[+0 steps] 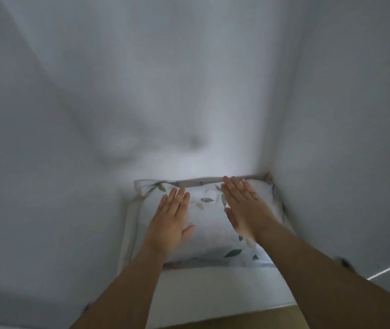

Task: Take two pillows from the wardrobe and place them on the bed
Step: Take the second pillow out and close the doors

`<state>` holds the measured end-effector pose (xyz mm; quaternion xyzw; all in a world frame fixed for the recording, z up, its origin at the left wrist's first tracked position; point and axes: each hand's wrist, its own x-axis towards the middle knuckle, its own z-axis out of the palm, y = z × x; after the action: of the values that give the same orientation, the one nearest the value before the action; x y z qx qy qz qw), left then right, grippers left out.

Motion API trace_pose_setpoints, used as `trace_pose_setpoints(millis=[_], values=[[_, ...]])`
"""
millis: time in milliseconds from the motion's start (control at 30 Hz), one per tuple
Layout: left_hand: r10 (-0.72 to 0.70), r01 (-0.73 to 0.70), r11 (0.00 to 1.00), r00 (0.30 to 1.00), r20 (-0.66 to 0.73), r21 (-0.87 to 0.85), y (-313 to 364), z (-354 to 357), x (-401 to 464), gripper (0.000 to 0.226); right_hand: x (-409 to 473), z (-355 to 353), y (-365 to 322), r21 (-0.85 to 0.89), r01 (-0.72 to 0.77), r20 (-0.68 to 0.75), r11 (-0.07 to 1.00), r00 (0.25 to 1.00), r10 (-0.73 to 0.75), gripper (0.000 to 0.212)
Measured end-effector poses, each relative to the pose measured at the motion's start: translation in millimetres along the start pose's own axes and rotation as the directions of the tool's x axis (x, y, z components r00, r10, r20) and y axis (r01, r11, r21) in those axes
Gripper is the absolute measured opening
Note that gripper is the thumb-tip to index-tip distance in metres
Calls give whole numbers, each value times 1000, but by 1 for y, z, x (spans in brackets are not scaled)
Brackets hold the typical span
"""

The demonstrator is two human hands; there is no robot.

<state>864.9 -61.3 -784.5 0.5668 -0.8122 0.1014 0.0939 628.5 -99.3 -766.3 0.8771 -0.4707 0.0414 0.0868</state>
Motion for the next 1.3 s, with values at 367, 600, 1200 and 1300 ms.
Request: trace_pose_setpoints(millis=[367,600,1200,1300], values=[[119,-119,993,974,194,-11,-17,298,-48,85,-16,298,-12,48,145,184,988,971,-151,94],[104,-95,993,985,134,-77,-35,387,-24,90,10,381,4,98,44,145,994,988,-58,101],[107,-111,977,994,-35,-184,-34,419,-20,78,9,425,11,155,81,-105,985,992,-66,77],[99,-103,982,995,-33,-156,-31,418,-22,73,9,424,9,100,97,-92,990,992,-88,69]])
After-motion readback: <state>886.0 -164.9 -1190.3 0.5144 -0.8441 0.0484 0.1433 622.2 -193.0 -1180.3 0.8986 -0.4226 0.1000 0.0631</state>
